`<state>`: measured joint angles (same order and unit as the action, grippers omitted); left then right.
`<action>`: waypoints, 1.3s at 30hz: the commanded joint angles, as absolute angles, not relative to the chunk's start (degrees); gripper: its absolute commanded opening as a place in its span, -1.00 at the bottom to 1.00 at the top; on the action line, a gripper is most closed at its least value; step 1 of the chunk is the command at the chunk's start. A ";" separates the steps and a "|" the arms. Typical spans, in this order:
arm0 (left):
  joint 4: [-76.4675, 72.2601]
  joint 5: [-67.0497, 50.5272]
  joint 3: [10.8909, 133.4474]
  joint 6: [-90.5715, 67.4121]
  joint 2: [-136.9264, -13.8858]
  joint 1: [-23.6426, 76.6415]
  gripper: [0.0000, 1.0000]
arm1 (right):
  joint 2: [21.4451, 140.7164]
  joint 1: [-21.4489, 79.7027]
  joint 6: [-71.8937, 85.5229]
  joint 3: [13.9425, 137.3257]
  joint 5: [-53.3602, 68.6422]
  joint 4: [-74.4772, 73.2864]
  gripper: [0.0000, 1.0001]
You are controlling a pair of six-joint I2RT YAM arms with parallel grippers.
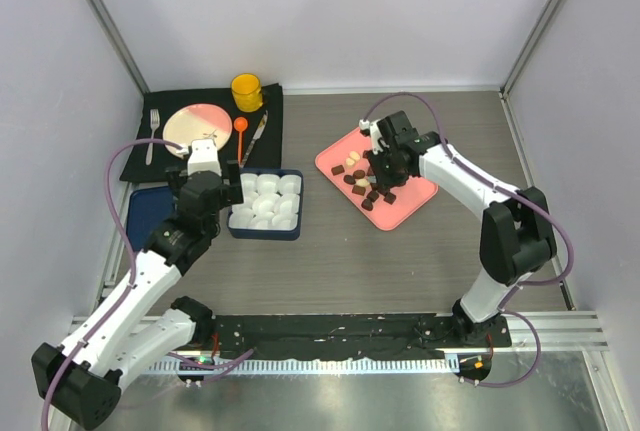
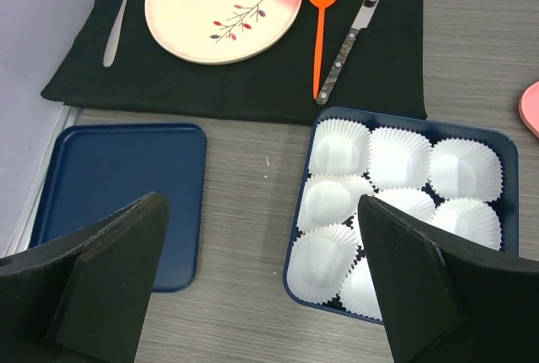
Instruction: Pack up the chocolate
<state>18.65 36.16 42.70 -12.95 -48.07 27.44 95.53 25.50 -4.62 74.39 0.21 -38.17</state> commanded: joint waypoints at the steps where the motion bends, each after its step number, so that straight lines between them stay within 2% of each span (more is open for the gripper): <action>1: 14.68 38.06 42.54 -11.16 -46.67 27.86 0.99 | 97.47 25.75 -7.12 77.17 4.30 -39.81 -0.53; 12: 14.15 36.30 42.36 -10.37 -47.20 28.04 0.99 | 100.11 25.75 -7.29 77.61 5.27 -39.81 -0.55; 24: 14.15 35.86 42.28 -10.37 -47.64 27.95 0.99 | 100.64 25.93 -8.26 78.75 13.71 -43.24 -0.57; 28: 14.06 35.68 42.28 -10.37 -47.73 27.95 0.99 | 99.67 26.19 -8.88 79.63 12.13 -44.03 -0.57; 34: 14.15 35.68 42.28 -10.37 -47.73 28.04 1.00 | 99.58 27.42 -10.02 81.21 8.09 -44.03 -0.52; 39: 14.15 35.86 42.28 -10.37 -47.73 27.95 0.99 | 100.28 28.30 -10.19 82.09 6.25 -43.33 -0.38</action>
<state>16.95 35.73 42.28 -11.27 -47.90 27.79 100.66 27.44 -9.17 79.22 8.56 -43.86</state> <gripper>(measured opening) 0.996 0.302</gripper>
